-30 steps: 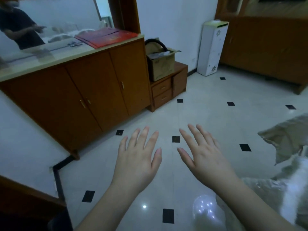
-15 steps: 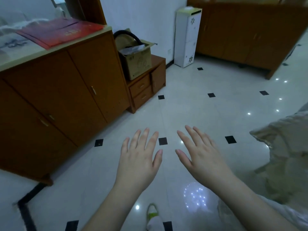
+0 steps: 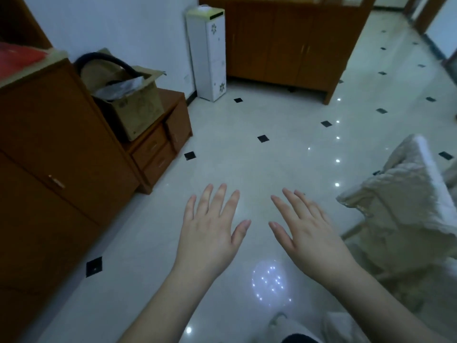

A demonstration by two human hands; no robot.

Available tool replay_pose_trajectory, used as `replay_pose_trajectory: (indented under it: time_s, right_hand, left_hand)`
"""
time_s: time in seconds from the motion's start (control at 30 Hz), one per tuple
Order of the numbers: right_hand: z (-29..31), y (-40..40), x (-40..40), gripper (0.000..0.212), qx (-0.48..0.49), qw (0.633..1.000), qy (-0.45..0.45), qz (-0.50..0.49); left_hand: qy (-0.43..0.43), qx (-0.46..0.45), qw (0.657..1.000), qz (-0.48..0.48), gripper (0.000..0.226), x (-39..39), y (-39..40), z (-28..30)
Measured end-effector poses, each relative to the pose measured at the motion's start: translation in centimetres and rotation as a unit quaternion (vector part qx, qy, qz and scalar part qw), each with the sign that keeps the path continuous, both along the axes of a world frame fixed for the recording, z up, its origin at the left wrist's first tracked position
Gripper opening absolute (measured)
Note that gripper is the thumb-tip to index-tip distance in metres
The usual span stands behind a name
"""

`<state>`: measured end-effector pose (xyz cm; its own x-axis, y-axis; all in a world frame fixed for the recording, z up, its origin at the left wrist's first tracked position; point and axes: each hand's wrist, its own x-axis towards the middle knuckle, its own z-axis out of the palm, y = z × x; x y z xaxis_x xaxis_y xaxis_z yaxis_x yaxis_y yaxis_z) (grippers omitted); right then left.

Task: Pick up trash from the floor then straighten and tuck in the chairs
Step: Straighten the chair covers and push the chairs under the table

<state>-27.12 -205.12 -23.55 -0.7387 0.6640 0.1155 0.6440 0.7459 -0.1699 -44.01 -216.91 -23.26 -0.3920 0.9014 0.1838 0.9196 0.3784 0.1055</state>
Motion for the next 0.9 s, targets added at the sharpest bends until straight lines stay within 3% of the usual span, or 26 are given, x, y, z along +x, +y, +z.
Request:
replay_pose_trajectory:
  time_s: [0.5, 0.9]
  right_hand:
    - [0.6, 27.2, 4.0, 0.06, 0.001, 0.984, 0.006, -0.176]
    - [0.5, 42.6, 3.1, 0.064, -0.031, 0.966, 0.045, -0.254]
  left_hand:
    - [0.027, -0.012, 0.988, -0.151, 0.056, 1.2, 32.1, 0.7]
    - [0.033, -0.038, 0.969, -0.241, 0.056, 0.4, 50.2, -0.2]
